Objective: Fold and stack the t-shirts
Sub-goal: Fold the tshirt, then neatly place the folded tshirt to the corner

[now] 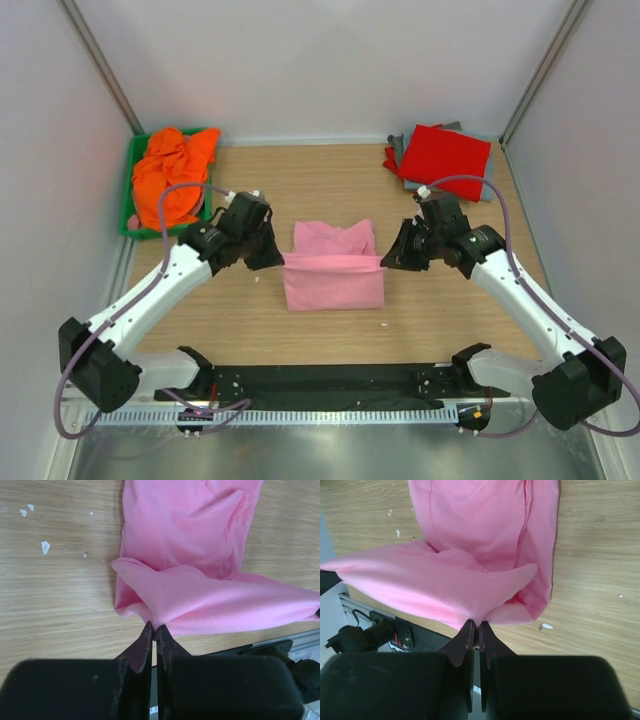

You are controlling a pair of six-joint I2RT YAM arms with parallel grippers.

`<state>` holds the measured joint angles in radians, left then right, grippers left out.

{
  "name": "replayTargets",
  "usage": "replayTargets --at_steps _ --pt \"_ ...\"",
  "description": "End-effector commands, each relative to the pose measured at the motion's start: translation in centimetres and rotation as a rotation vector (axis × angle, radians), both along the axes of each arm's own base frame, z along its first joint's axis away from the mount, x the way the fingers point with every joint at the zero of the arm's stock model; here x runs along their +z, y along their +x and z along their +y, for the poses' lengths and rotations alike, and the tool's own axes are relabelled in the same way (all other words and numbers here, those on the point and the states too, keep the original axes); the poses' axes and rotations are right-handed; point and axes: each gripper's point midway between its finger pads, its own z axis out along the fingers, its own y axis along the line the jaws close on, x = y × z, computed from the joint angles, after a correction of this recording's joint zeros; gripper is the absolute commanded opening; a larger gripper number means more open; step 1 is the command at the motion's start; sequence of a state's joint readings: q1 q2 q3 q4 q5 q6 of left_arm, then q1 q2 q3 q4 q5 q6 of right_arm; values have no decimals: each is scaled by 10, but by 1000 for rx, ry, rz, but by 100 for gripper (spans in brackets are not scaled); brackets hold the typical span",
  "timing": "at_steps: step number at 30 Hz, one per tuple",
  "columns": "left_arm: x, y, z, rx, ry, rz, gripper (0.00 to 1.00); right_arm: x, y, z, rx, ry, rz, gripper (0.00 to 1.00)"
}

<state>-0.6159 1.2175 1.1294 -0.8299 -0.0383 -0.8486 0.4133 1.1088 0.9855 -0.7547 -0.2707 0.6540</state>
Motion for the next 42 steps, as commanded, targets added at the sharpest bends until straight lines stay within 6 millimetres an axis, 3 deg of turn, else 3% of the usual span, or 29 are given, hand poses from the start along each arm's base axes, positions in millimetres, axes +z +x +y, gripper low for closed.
replayTargets --at_steps 1,4,5,7,8,9,10,11,12,13,15,17,19,20,21,22,23,24,25,26,27,28,29,30,33,35,36,38,42 --pt "1 16 -9 -75 -23 3 0 4 29 -9 -28 -87 -69 1" --pt "-8 35 -12 -81 -24 48 0 -2 51 -14 -41 -106 -66 1" --pt "-23 44 -14 -88 -12 95 0 -19 63 -13 -40 -121 -27 2" --pt "-15 79 -9 -67 -60 89 1 -16 100 -18 -51 -104 -46 2" --pt "-46 101 -9 -51 -51 176 1 -52 123 -17 -50 -122 43 4" --pt "-54 120 -3 -31 -54 207 1 -62 143 -19 -47 -117 64 10" --pt "-35 167 1 -7 -104 162 5 -44 190 -19 -57 -93 12 30" --pt "-40 188 -2 -34 -130 186 24 -55 203 -21 -28 -101 77 77" --pt "-99 193 3 -18 -115 390 39 -62 253 -7 8 -63 68 87" --pt "-65 234 -3 -32 -134 284 57 -59 267 1 41 -26 73 100" --pt "-73 246 6 2 -66 335 64 -45 291 9 80 -22 41 100" --pt "-59 247 5 -5 -75 300 67 -28 297 -2 35 -74 -1 100" --pt "-38 250 3 -8 -111 189 73 -3 282 -9 3 -80 -43 100" --pt "-35 249 4 -2 -121 164 75 9 286 -11 -16 -79 -105 100" --pt "-40 246 6 8 -124 159 76 -14 268 -15 -35 -86 -45 100" --pt "-19 242 7 2 -131 114 76 23 255 -18 -49 -70 -126 100" --pt "-16 237 8 -1 -125 113 76 30 254 -17 -57 -55 -175 100" --pt "-19 228 10 -11 -104 119 76 9 232 -19 -56 -58 -122 100" --pt "-18 221 12 -13 -97 120 76 8 222 -19 -54 -53 -126 100" --pt "-1 215 13 -20 -100 77 76 25 214 -19 -52 -35 -186 100" --pt "-12 202 17 -26 -86 111 75 0 195 -19 -36 -32 -128 100" --pt "-12 195 19 -28 -81 112 75 -6 188 -20 -27 -30 -119 100" --pt "4 186 22 -33 -84 71 75 -7 183 -20 -22 -27 -134 100" --pt "-13 170 27 -33 -69 116 75 -29 171 -22 -12 -36 -88 100" --pt "-15 133 37 -58 -49 109 75 -60 154 -20 43 -38 -30 100" --pt "-30 107 44 -64 -36 143 75 -72 151 -20 67 -42 -30 100" --pt "-18 97 46 -70 -44 105 75 -79 151 -21 73 -49 -22 100" --pt "-28 76 53 -72 -25 137 75 -88 152 -22 83 -60 -31 100" --pt "-23 47 61 -81 -22 120 75 -114 156 -21 75 -63 8 100"
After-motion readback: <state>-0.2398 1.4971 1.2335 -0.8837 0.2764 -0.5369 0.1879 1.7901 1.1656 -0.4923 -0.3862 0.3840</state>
